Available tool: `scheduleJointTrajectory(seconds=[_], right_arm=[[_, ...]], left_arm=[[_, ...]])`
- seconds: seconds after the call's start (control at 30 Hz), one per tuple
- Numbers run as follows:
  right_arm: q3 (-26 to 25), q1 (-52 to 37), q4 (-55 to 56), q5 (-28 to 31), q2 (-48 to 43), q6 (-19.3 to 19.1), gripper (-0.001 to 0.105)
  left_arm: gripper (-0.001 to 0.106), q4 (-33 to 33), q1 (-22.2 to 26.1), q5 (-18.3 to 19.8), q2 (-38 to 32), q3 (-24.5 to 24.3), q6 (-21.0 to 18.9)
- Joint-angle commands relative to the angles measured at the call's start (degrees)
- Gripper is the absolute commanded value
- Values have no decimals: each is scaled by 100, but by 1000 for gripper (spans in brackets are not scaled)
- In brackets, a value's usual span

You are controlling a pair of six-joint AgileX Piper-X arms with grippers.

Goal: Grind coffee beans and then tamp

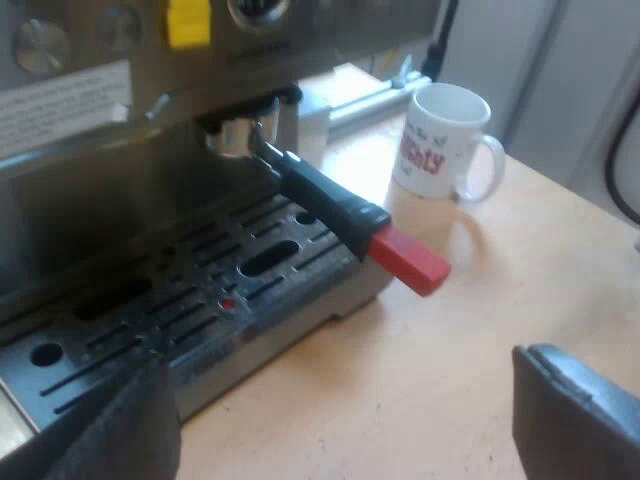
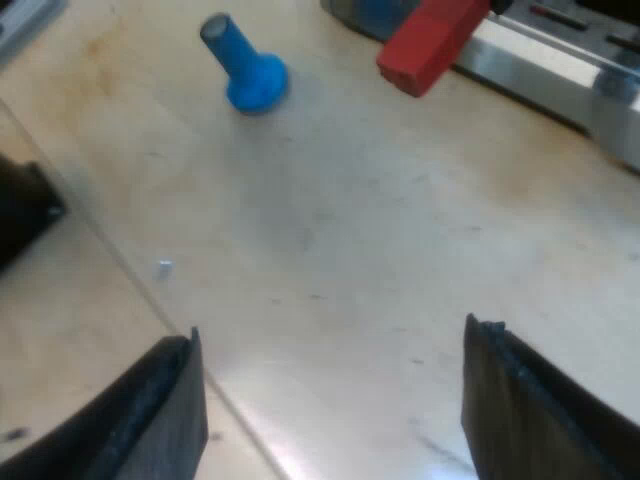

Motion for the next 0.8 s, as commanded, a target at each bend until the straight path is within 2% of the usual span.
scheduleJointTrajectory(seconds=[0.03, 0.07, 0.1, 0.13, 0.2, 0.27, 0.37, 0.4, 0.43, 0.47, 0.5, 0.57, 0.7, 0.8], right_arm=[[-83, 686, -259, 974, 2, 82, 58], [-83, 841, -339, 1292, 2, 150, 58], [-83, 1270, -442, 1908, 2, 302, 58], [-83, 1434, -483, 2065, 2, 370, 58], [-83, 2109, -631, 2843, 65, 606, 58], [-72, 2278, -656, 3112, 99, 660, 58], [18, 3254, -906, 4306, 441, 1015, 58], [26, 3366, -924, 4446, 465, 1085, 58], [124, 3800, -1205, 5015, 691, 1412, 58], [199, 4115, -1416, 5351, 806, 1509, 58], [304, 4409, -1701, 5740, 943, 1617, 58], [486, 4789, -2107, 6262, 1191, 1732, 58], [741, 5367, -2840, 7282, 1685, 2284, 56], [797, 5450, -3014, 7461, 1838, 2351, 54]], left_arm=[[72, -37, -192, -68, 136, -37, 67], [72, -37, -247, -65, 184, -37, 160], [72, -22, -350, -77, 234, -37, 260], [72, -23, -431, -97, 261, -37, 289], [72, -40, -683, -136, 372, -20, 315], [72, -49, -730, -143, 397, -11, 315], [72, -71, -980, -262, 507, 47, 431], [72, -71, -980, -262, 507, 47, 431], [72, -74, -998, -275, 514, 57, 449], [72, -270, -1229, -305, 595, 274, 664], [72, -491, -1298, -333, 595, 351, 669], [72, -716, -1302, -359, 595, 423, 669], [72, -1075, -1302, -327, 595, 647, 690], [72, -1125, -1302, -305, 595, 856, 690]])
